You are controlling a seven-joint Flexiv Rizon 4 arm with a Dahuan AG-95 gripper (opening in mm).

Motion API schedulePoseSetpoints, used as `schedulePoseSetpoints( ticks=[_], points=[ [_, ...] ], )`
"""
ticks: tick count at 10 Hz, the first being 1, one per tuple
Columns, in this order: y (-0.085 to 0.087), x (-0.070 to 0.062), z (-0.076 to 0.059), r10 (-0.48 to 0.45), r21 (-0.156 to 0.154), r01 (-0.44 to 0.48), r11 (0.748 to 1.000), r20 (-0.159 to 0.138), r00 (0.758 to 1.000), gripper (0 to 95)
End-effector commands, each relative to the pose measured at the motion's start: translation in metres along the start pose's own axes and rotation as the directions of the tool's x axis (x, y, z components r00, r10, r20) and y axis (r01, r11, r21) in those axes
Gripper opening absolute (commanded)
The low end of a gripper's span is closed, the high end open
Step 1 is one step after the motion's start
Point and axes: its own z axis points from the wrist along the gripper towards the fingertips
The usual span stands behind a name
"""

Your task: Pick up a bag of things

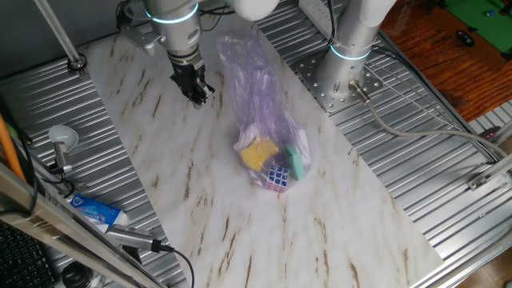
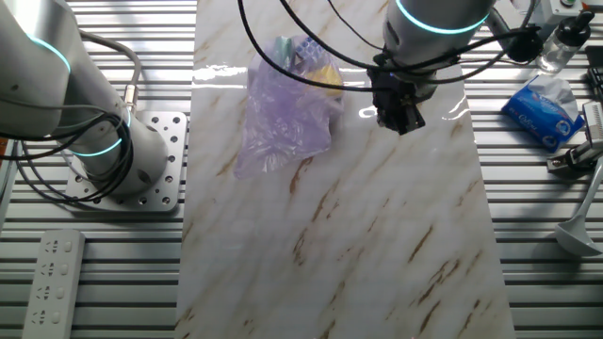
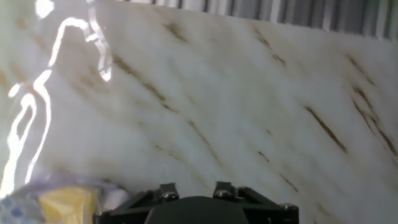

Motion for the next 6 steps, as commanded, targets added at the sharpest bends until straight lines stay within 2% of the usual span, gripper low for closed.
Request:
schedulePoseSetpoints(
  ticks=[1,3,4,6],
  points=[
    [0.000,-0.001,0.000,0.003,-0.020,-0.003,1.000,-0.031,1.000,0.0],
    [0.006,-0.005,0.003,0.030,-0.060,-0.037,0.998,-0.115,0.993,0.0],
    [0.015,-0.010,0.008,0.059,-0.084,-0.074,0.994,-0.168,0.984,0.0],
    [0.029,-0.016,0.014,0.062,-0.111,-0.090,0.990,-0.232,0.971,0.0]
  ],
)
